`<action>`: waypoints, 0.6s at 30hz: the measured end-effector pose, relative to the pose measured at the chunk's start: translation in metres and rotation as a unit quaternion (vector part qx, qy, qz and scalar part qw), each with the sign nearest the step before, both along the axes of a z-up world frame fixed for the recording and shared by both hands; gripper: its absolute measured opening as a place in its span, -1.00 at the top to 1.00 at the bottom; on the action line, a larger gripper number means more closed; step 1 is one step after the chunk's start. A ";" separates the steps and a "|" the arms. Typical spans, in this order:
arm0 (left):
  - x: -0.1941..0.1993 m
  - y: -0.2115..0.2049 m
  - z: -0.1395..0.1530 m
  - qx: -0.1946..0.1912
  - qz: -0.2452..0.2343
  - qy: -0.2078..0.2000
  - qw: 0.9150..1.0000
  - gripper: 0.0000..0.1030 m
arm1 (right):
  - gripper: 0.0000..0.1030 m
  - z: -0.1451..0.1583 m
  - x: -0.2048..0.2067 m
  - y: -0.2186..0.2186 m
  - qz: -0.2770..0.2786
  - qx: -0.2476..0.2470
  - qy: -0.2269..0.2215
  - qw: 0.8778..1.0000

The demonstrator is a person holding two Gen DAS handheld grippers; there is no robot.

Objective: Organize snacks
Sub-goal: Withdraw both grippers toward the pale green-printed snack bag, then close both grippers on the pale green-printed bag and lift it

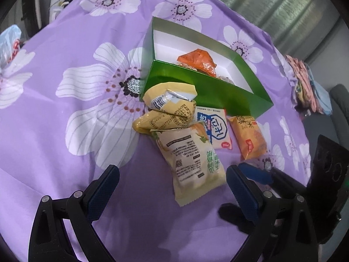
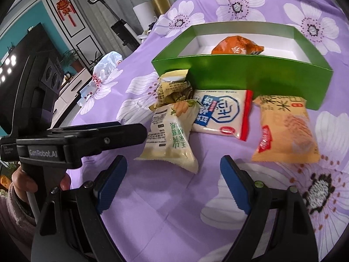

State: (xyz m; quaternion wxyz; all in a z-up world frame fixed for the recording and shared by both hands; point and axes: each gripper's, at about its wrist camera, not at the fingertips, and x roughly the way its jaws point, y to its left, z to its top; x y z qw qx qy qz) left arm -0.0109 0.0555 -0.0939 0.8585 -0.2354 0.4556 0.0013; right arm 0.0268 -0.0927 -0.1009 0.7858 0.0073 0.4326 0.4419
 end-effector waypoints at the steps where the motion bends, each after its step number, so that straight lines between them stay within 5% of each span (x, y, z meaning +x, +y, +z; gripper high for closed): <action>1: 0.002 0.000 -0.001 -0.002 -0.001 0.001 1.000 -0.90 | -0.71 -0.001 0.000 0.003 0.003 0.000 -0.001 1.000; 10: 0.016 -0.002 -0.012 -0.019 -0.006 0.010 1.000 -0.90 | -0.62 -0.006 0.009 0.029 0.034 0.003 -0.002 0.999; 17: 0.023 -0.001 -0.015 -0.026 -0.006 0.008 1.000 -0.83 | -0.24 -0.010 0.016 0.040 0.046 0.007 0.005 0.999; 18: 0.023 -0.002 -0.015 -0.027 -0.006 0.007 1.000 -0.70 | -0.15 -0.010 0.016 0.041 0.046 0.007 0.005 0.999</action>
